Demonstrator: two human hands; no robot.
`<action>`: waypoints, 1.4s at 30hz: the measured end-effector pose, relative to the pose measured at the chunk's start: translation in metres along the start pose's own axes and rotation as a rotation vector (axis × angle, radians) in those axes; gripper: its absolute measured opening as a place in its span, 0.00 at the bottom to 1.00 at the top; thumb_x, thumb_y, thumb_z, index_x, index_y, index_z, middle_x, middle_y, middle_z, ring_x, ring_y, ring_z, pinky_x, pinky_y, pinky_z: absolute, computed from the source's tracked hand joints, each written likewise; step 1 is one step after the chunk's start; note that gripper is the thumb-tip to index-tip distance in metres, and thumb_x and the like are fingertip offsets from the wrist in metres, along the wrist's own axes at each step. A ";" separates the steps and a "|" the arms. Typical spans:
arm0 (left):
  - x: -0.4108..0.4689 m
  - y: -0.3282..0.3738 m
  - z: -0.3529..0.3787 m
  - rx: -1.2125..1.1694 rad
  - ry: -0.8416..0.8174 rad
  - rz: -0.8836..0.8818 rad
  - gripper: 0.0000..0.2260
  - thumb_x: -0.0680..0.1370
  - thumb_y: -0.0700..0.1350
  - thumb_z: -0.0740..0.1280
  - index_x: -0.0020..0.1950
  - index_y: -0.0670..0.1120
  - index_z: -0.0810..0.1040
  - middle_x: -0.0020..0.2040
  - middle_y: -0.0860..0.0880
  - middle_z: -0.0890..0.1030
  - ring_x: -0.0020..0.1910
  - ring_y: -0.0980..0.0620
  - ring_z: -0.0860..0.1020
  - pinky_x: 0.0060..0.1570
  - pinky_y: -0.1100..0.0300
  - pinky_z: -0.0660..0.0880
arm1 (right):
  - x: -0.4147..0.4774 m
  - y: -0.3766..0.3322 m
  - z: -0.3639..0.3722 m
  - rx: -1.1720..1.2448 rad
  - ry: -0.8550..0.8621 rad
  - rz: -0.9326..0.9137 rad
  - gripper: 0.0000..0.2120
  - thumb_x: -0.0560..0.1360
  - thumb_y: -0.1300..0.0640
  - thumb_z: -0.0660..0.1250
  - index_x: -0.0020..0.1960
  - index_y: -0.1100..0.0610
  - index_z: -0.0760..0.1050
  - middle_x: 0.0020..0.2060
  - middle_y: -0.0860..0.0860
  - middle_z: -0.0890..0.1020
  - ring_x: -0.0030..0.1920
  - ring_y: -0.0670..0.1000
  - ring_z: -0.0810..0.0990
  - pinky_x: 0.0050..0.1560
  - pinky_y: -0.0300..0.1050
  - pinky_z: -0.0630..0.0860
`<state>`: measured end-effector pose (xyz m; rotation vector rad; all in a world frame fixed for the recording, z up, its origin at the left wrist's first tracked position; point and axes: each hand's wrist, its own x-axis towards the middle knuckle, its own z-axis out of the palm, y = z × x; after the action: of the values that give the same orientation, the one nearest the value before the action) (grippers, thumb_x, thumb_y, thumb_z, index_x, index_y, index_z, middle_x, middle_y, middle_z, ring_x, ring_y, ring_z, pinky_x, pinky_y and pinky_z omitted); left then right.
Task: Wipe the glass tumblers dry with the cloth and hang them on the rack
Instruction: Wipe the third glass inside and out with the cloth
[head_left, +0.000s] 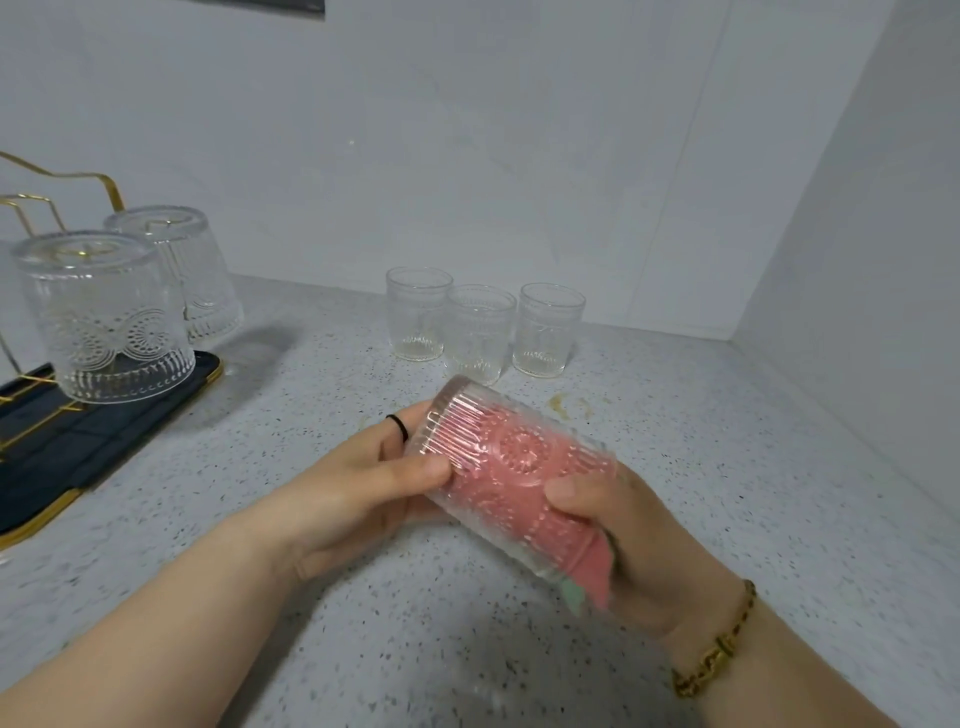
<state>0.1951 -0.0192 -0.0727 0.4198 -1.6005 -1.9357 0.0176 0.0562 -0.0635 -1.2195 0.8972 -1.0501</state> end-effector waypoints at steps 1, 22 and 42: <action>0.000 0.000 0.001 0.002 0.006 0.027 0.32 0.52 0.57 0.80 0.52 0.47 0.80 0.48 0.46 0.84 0.48 0.50 0.82 0.44 0.62 0.78 | 0.000 0.002 -0.004 0.083 -0.032 0.005 0.41 0.51 0.53 0.77 0.52 0.78 0.65 0.40 0.69 0.71 0.38 0.59 0.71 0.37 0.46 0.74; 0.001 -0.004 0.009 0.034 0.178 -0.143 0.35 0.47 0.60 0.80 0.49 0.43 0.81 0.47 0.39 0.84 0.43 0.44 0.83 0.38 0.57 0.81 | -0.002 -0.009 0.010 -0.327 -0.147 -0.086 0.15 0.67 0.62 0.67 0.50 0.70 0.70 0.37 0.63 0.77 0.35 0.59 0.79 0.31 0.51 0.77; 0.007 0.003 -0.002 -0.419 0.485 0.257 0.25 0.39 0.49 0.82 0.34 0.48 0.85 0.41 0.48 0.85 0.42 0.51 0.84 0.38 0.61 0.80 | 0.008 -0.009 0.007 0.198 0.691 -0.013 0.02 0.74 0.60 0.64 0.46 0.55 0.74 0.35 0.55 0.80 0.29 0.52 0.78 0.22 0.39 0.75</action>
<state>0.1917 -0.0254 -0.0693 0.4403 -0.8697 -1.7401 0.0254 0.0499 -0.0540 -0.6915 1.2676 -1.5705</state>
